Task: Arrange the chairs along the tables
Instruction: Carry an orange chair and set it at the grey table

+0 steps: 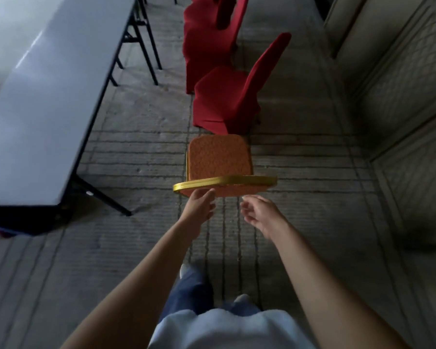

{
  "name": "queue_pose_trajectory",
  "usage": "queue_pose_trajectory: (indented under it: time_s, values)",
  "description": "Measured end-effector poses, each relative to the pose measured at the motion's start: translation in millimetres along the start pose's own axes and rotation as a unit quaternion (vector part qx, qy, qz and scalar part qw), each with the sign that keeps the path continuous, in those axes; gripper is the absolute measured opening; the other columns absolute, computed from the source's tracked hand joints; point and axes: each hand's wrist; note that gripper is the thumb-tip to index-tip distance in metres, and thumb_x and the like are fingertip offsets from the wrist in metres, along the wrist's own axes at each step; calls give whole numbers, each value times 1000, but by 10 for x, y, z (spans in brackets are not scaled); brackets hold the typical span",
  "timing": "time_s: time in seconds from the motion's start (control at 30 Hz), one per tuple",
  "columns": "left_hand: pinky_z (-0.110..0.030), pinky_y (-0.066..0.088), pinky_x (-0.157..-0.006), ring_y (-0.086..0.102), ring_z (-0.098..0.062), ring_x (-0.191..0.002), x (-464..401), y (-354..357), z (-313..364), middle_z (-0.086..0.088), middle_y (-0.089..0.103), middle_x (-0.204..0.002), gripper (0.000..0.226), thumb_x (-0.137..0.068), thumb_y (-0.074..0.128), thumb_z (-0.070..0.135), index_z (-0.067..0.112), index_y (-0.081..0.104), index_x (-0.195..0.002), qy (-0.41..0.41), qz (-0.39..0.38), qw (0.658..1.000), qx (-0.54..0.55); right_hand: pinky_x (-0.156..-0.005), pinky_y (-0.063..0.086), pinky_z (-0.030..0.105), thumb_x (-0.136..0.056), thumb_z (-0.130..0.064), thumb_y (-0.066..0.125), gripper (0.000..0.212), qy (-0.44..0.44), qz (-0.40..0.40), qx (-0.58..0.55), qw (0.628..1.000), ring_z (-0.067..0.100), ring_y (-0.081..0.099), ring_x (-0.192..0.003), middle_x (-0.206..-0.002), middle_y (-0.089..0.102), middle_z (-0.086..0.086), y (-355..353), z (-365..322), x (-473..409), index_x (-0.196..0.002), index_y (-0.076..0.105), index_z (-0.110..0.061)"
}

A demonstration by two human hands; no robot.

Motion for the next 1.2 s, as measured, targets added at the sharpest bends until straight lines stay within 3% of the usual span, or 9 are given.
queue_pose_trajectory:
  time_s: [0.23, 0.4, 0.53, 0.63, 0.73, 0.8, 0.93, 1.1, 1.2]
  values:
    - [-29, 46, -69, 59, -17, -88, -547, 82, -18, -3, 63, -106, 42, -97, 62, 35, 37, 41, -132, -43, 13, 999, 26, -77, 51, 32, -98, -20, 61, 9, 22, -10, -19, 1000, 15, 60, -74, -88, 62, 3, 87, -172, -559, -107, 60, -21]
    - [-30, 45, -65, 53, -16, -78, -992, 60, 78, -4, 59, -97, 52, -96, 62, 42, 41, 34, -139, -108, 9, 994, -6, -80, 51, 34, -97, -22, 62, 34, 63, -13, -27, 998, 22, 62, -93, -119, 63, 7, 196, -361, -879, -127, 48, -29]
    - [-28, 38, -50, 48, -13, -55, -1286, -6, 275, -6, 55, -73, 29, -97, 60, 40, 27, 47, -120, -130, 1, 991, -14, -96, 53, 41, -99, -19, 58, 25, 85, 34, -13, 996, 29, 62, -110, -123, 59, 11, 282, -577, -1168, -123, 53, -22]
    - [-33, 44, -55, 60, -24, -62, -1472, -128, 330, -9, 68, -77, 19, -98, 52, 22, 17, 59, -114, -135, 24, 990, -34, -91, 56, 39, -96, -12, 54, 11, 102, 76, -15, 992, 30, 64, -108, -115, 63, 13, 354, -741, -1327, -102, 58, -19]
    - [-35, 55, -71, 74, -25, -79, -1699, -305, 467, 0, 77, -83, 46, -78, 55, 17, 18, 59, -123, -106, 23, 984, -141, -69, 53, 30, -84, 0, 51, 28, 84, 104, -2, 991, 22, 64, -92, -106, 64, 11, 493, -948, -1501, -102, 61, -18]
    - [-31, 51, -67, 69, -15, -73, -1785, -323, 728, 5, 73, -83, 49, -75, 69, 16, 32, 56, -119, -59, 35, 981, -179, -55, 44, 26, -74, 8, 49, 43, 28, 130, 41, 990, 20, 58, -75, -97, 64, 10, 578, -1154, -1597, -103, 64, -20]
    - [-25, 46, -55, 62, -10, -62, -2036, -308, 1260, 6, 71, -85, 46, -82, 71, 30, 29, 61, -127, 51, 38, 961, -270, -68, 55, 35, -73, -2, 66, 45, -64, 128, 146, 979, 19, 63, -83, -103, 64, 3, 673, -1674, -1753, -108, 60, -31]
    - [-34, 58, -60, 69, -17, -71, -2427, -272, 1919, 1, 72, -92, 47, -86, 69, 51, 28, 59, -126, 126, 56, 905, -402, -74, 60, 45, -77, -32, 80, 37, -156, 100, 297, 937, 22, 70, -77, -91, 72, 2, 648, -2279, -2077, -107, 58, -33]
    - [-38, 58, -64, 68, -18, -73, -2751, -304, 2179, 5, 72, -88, 39, -86, 64, 56, 35, 60, -119, 166, 93, 867, -461, -64, 50, 30, -80, -46, 78, 30, -244, 156, 462, 838, 15, 66, -78, -87, 69, -10, 651, -2713, -2230, -103, 61, -37]
Point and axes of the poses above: each hand's wrist, its own x-axis away from the middle knuckle, its own y-axis out of the palm, z = x × y
